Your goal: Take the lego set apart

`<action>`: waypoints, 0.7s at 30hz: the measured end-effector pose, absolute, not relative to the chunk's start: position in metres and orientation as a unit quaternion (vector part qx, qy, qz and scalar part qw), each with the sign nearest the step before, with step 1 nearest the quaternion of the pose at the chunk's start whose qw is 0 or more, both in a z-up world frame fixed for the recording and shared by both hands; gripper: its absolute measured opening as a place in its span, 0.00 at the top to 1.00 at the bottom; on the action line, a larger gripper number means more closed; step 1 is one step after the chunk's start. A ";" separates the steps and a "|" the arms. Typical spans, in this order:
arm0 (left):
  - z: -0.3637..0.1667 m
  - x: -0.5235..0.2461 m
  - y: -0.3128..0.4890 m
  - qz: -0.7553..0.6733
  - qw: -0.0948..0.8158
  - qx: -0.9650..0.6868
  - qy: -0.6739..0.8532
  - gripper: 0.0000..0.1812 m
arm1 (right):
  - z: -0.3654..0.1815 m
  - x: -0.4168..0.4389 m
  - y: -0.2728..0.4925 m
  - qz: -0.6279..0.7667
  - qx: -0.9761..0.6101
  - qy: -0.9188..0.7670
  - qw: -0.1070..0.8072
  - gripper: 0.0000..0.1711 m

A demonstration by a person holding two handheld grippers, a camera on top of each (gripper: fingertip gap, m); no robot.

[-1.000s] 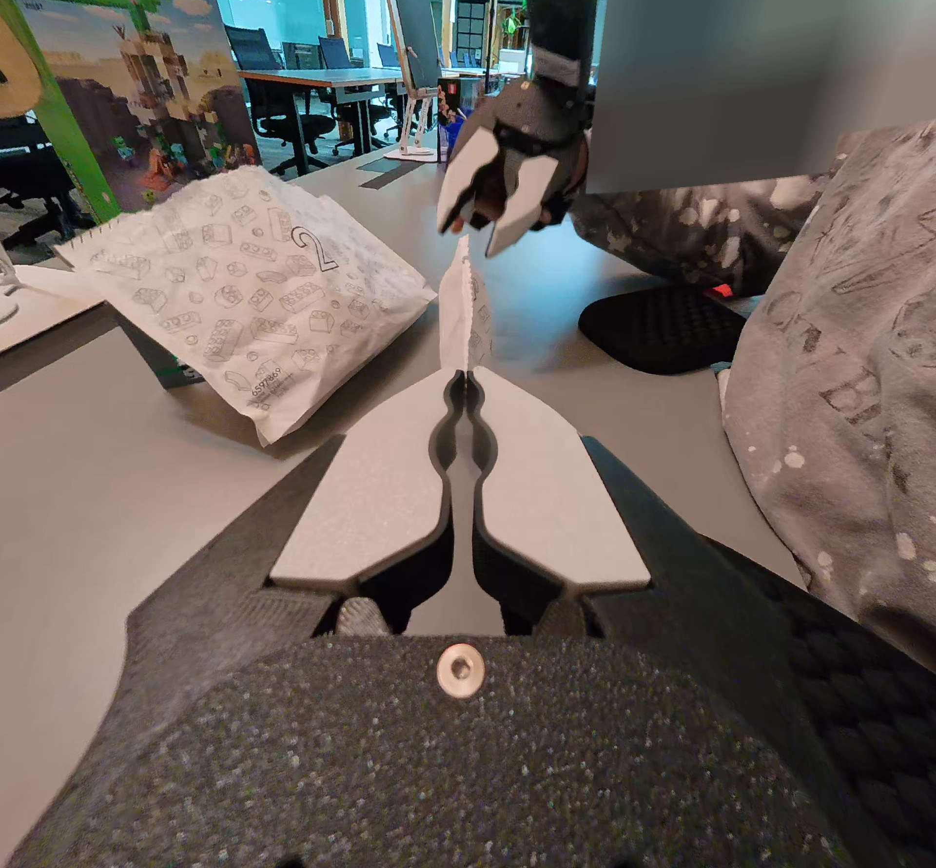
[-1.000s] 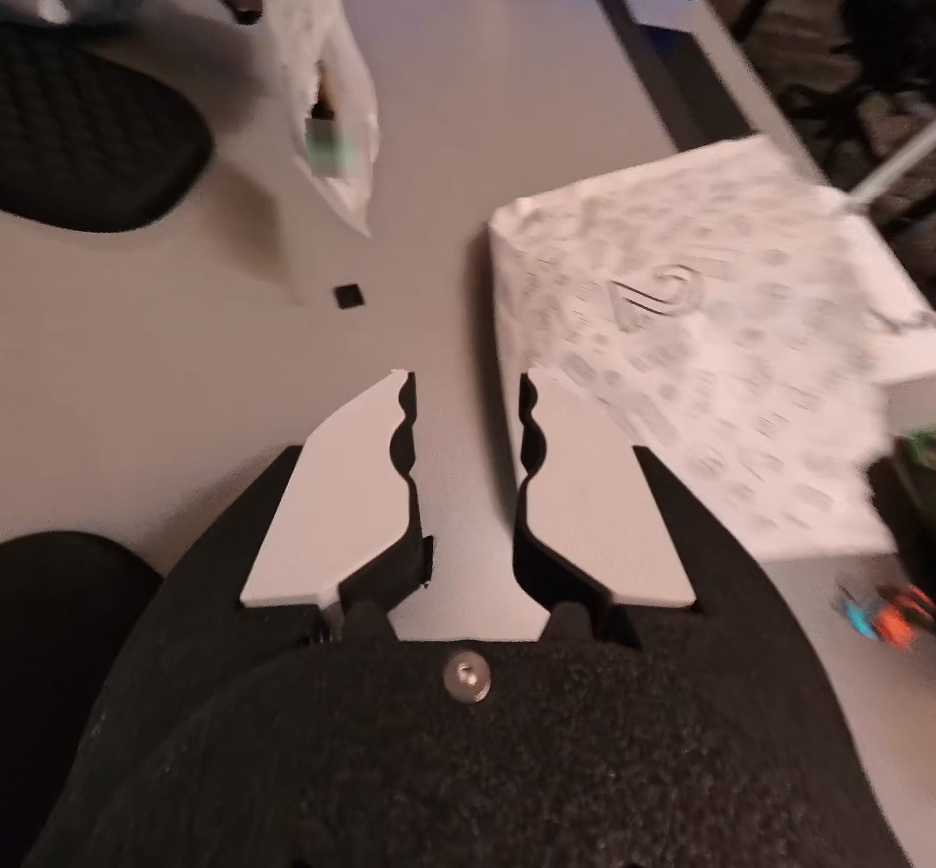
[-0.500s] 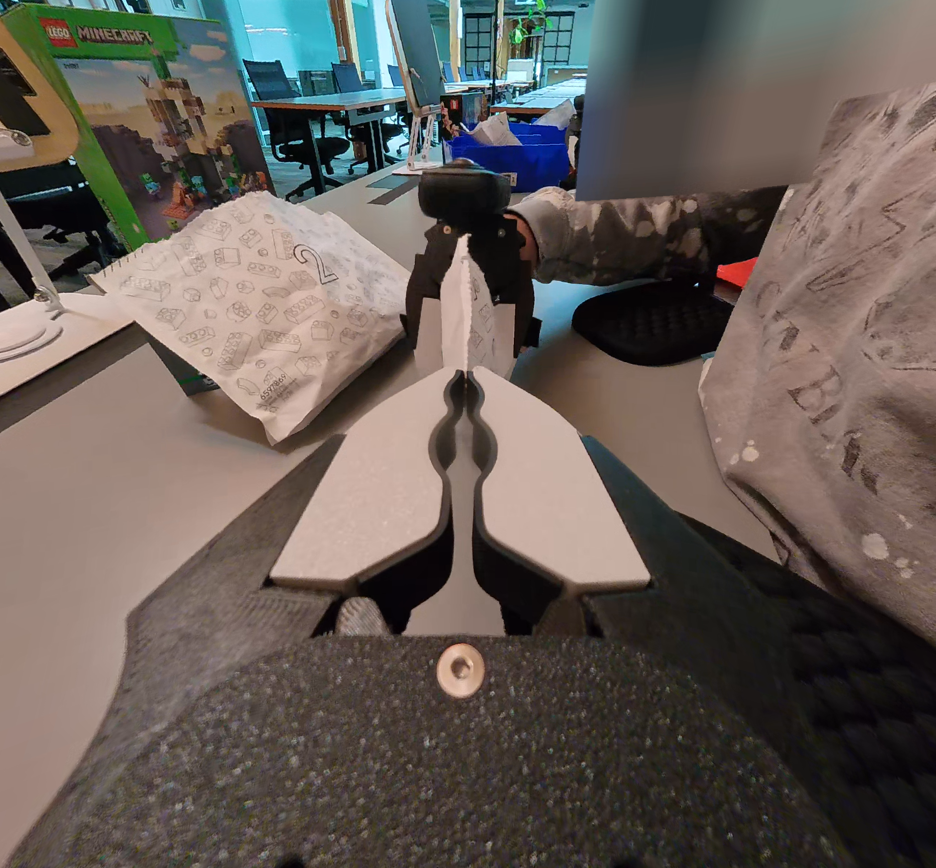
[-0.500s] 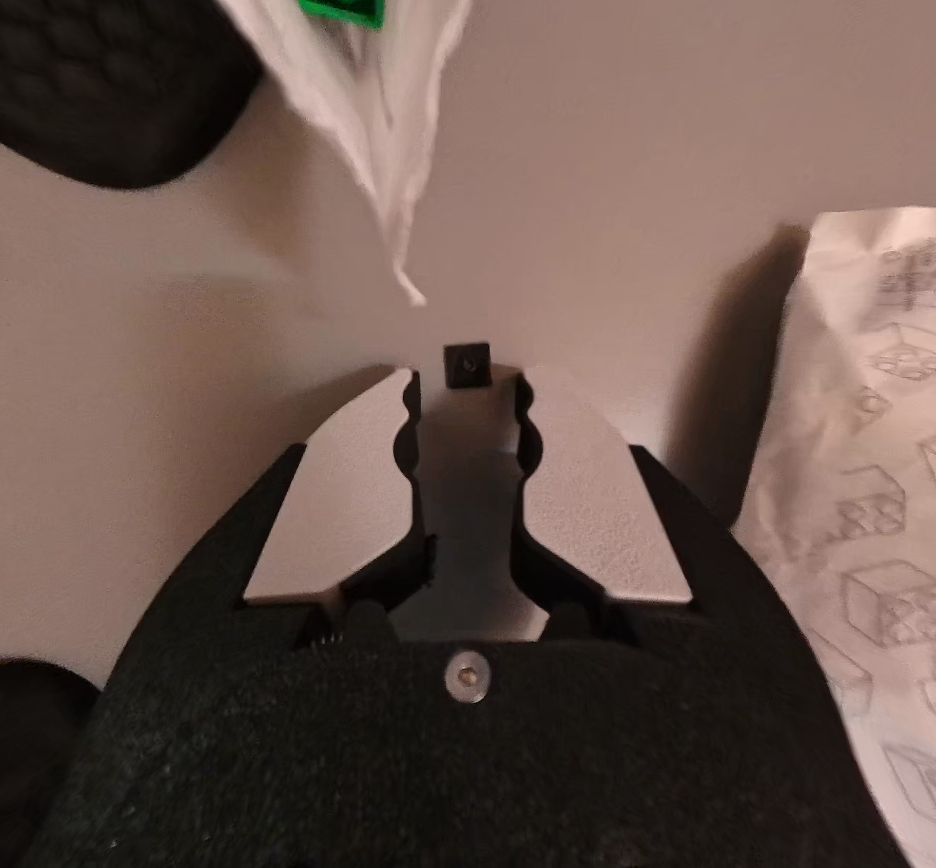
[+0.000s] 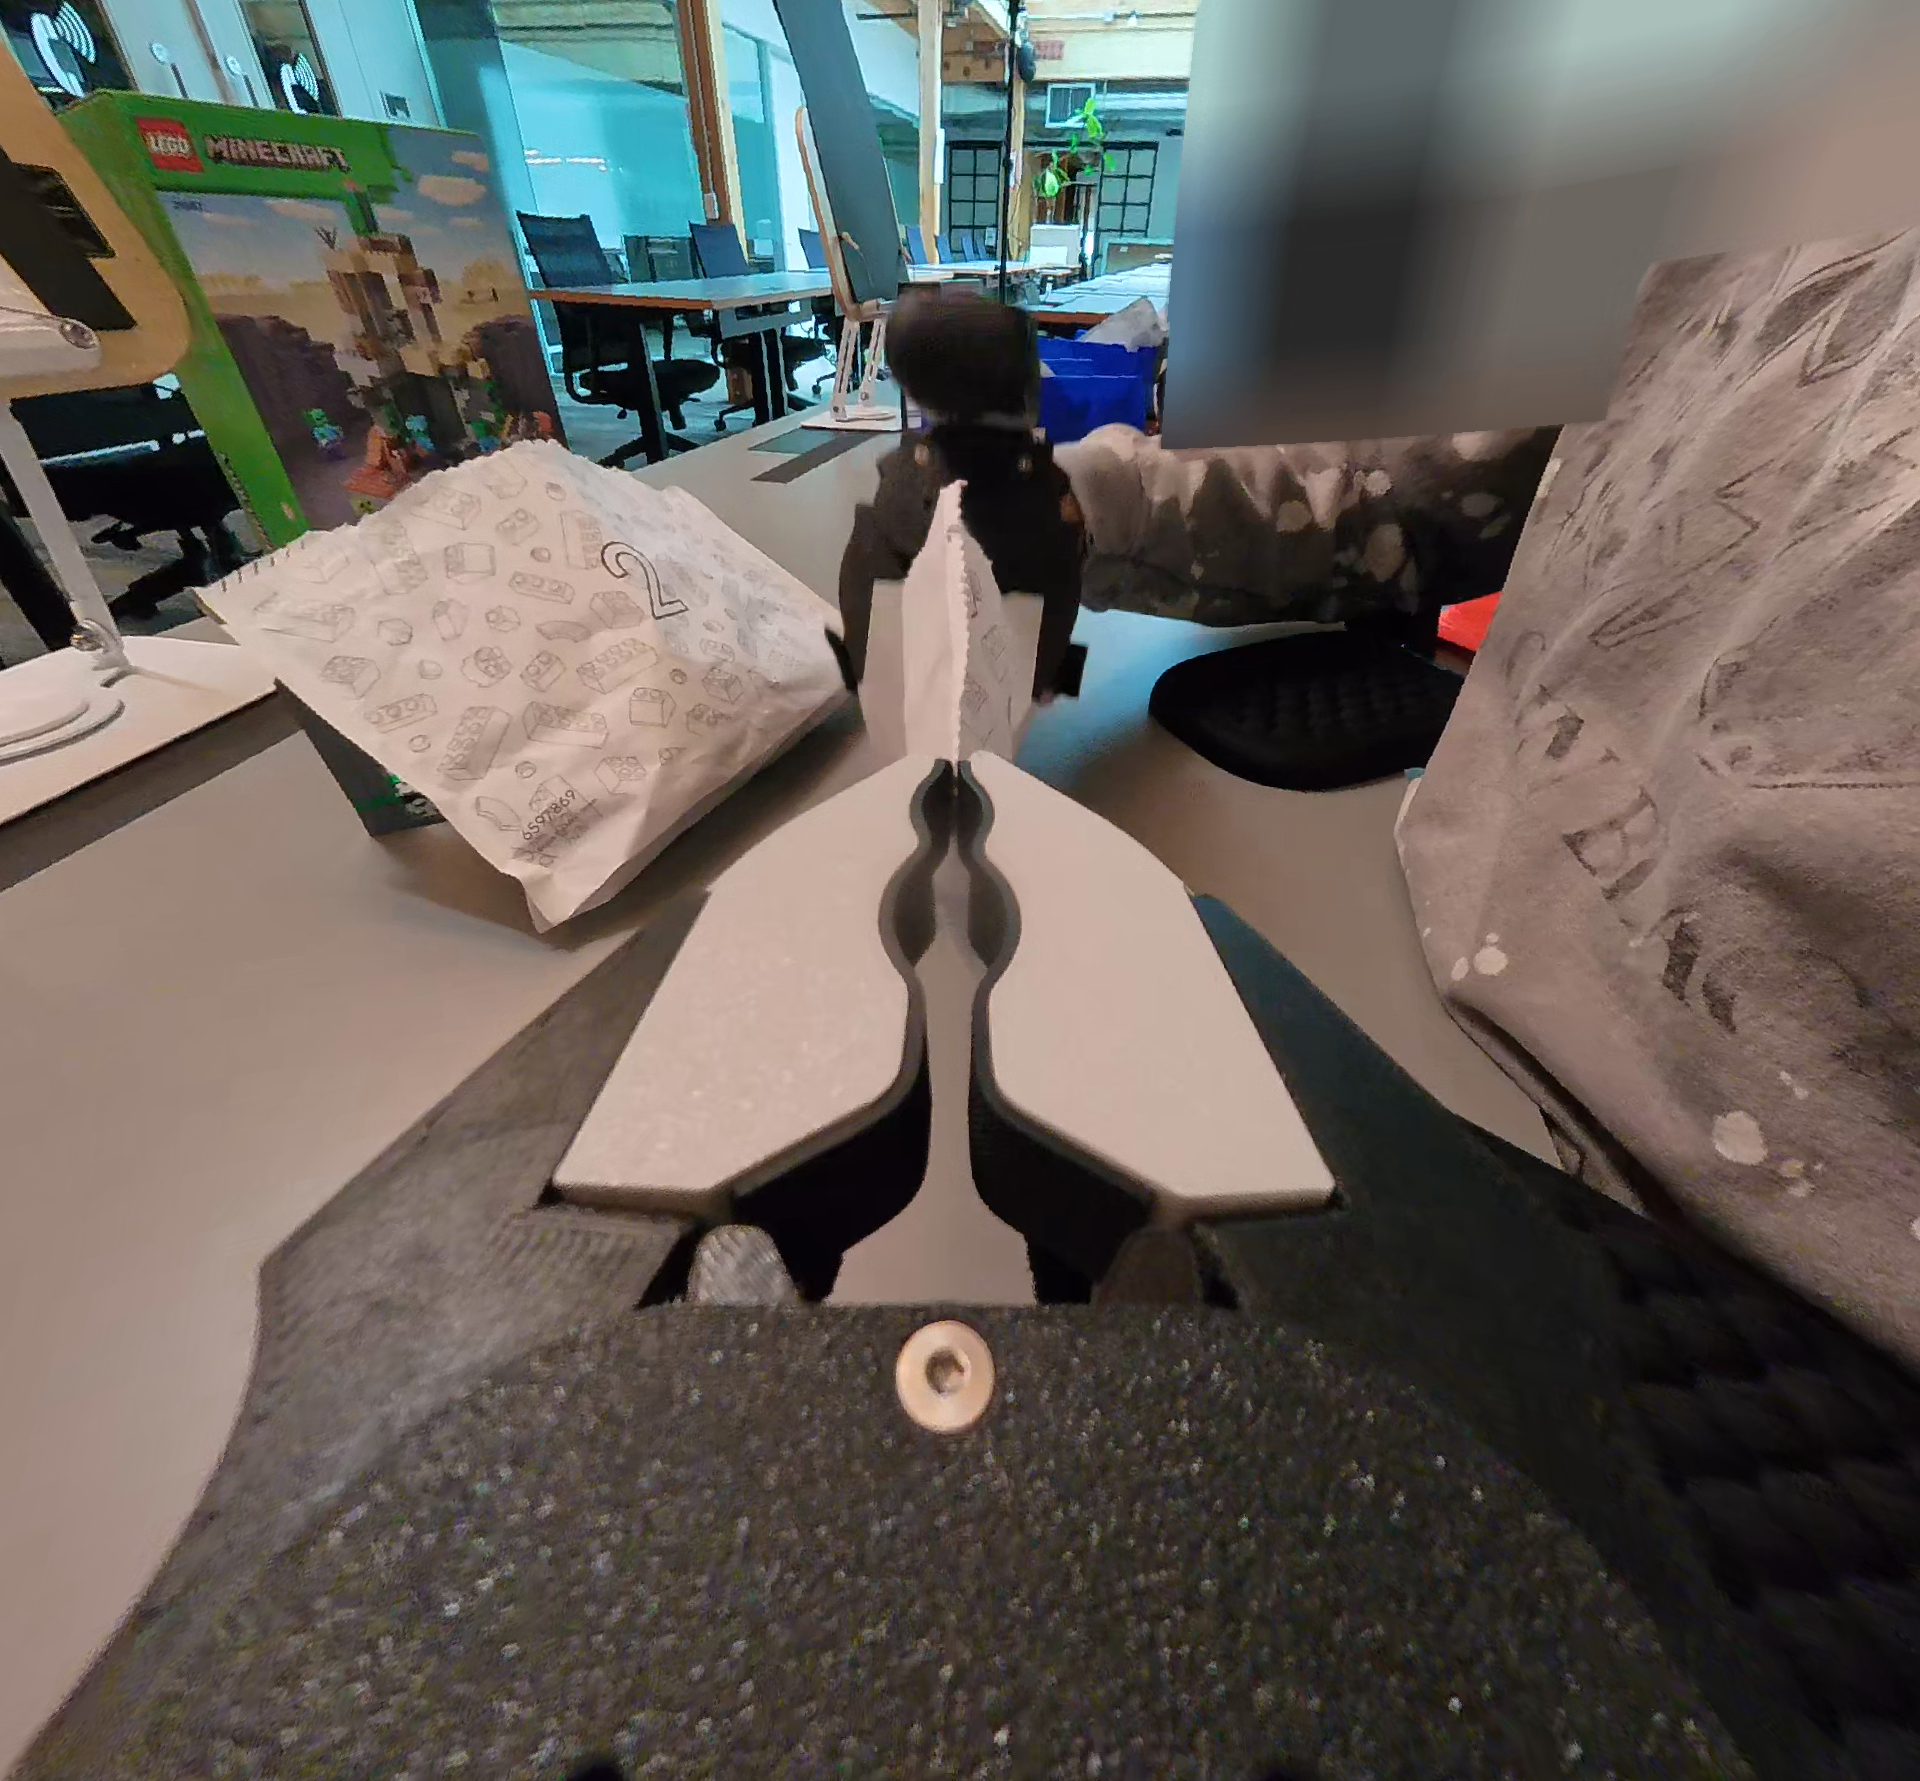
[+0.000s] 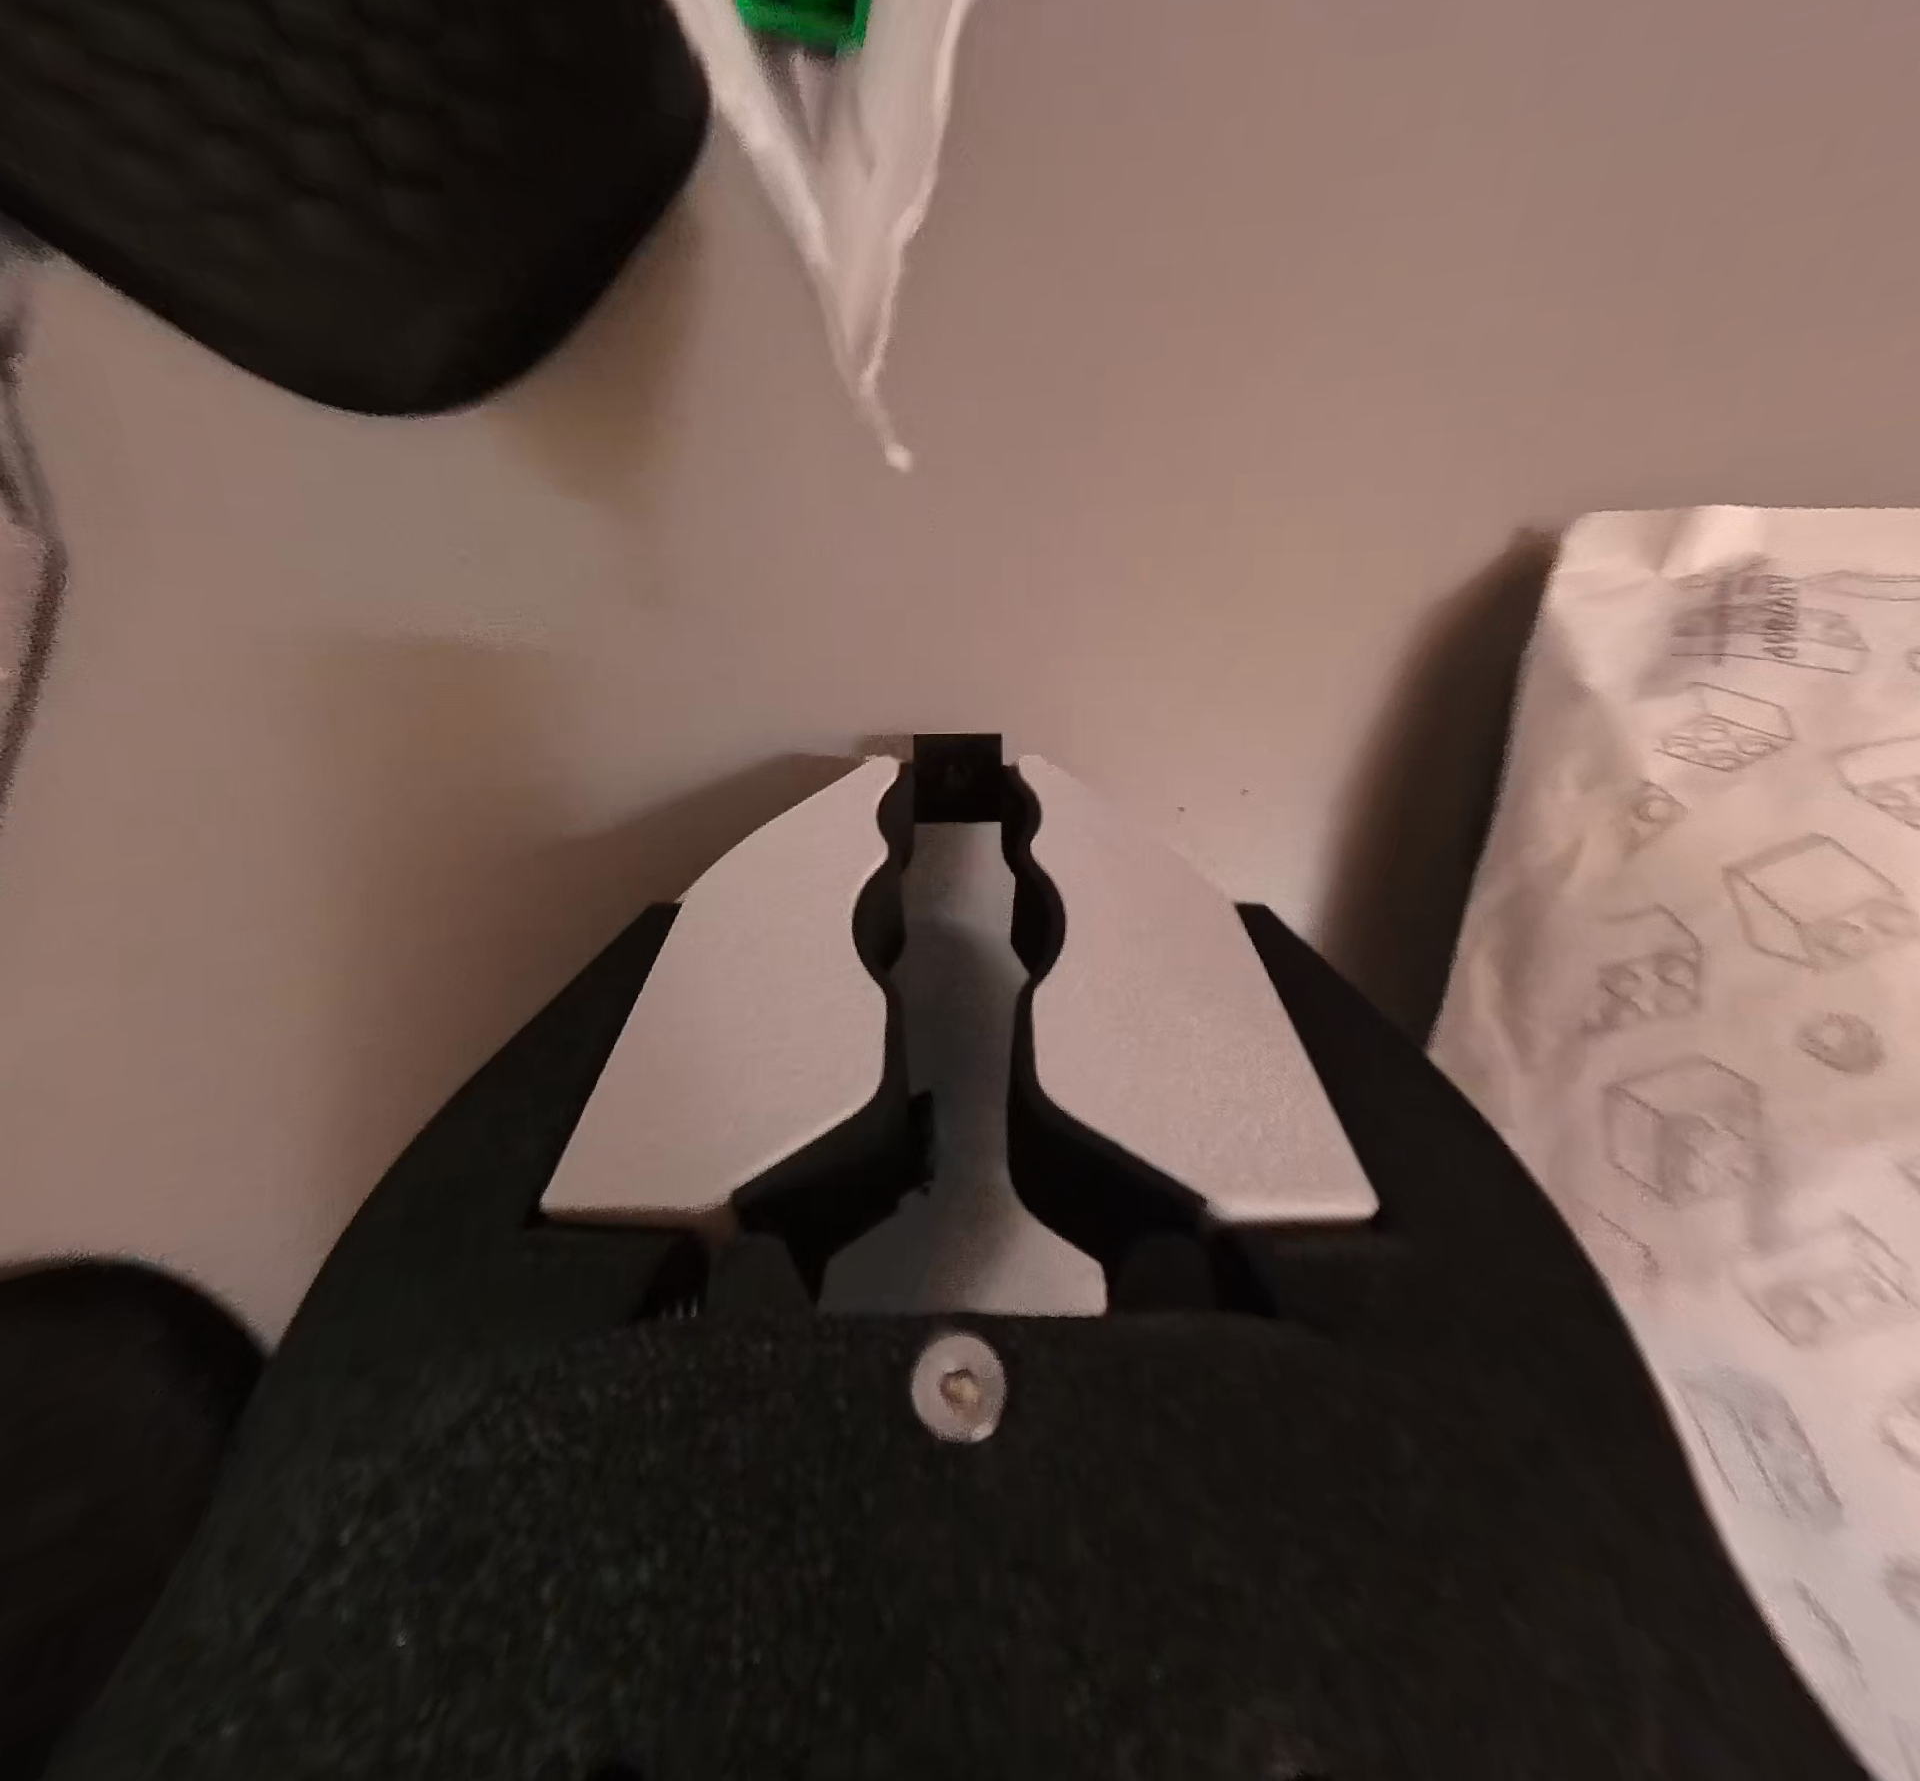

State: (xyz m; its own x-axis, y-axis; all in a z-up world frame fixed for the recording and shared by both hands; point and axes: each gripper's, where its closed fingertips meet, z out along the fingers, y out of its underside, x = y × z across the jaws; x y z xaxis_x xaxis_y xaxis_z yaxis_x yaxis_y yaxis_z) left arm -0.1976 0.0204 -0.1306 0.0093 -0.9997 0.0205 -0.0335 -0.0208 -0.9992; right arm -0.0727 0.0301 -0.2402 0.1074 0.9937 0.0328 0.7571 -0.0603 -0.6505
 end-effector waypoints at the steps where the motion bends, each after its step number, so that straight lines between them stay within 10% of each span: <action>1: -0.131 -0.197 0.020 -0.495 0.487 -0.516 0.501 1.00 | -0.227 -0.069 0.030 0.226 -0.691 -0.626 0.283 0.91; 21: -0.116 -0.180 0.003 -0.570 0.471 -0.466 0.485 1.00 | -0.117 -0.117 0.000 0.215 -0.564 -0.678 0.419 0.91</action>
State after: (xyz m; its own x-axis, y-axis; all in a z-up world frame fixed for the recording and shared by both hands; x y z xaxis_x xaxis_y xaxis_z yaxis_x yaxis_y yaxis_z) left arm -0.1803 0.0030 -0.1160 -0.1217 -0.9897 0.0752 0.0848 -0.0858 -0.9927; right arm -0.1167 -0.0003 -0.1170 -0.0118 0.9452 0.3264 0.5854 0.2711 -0.7640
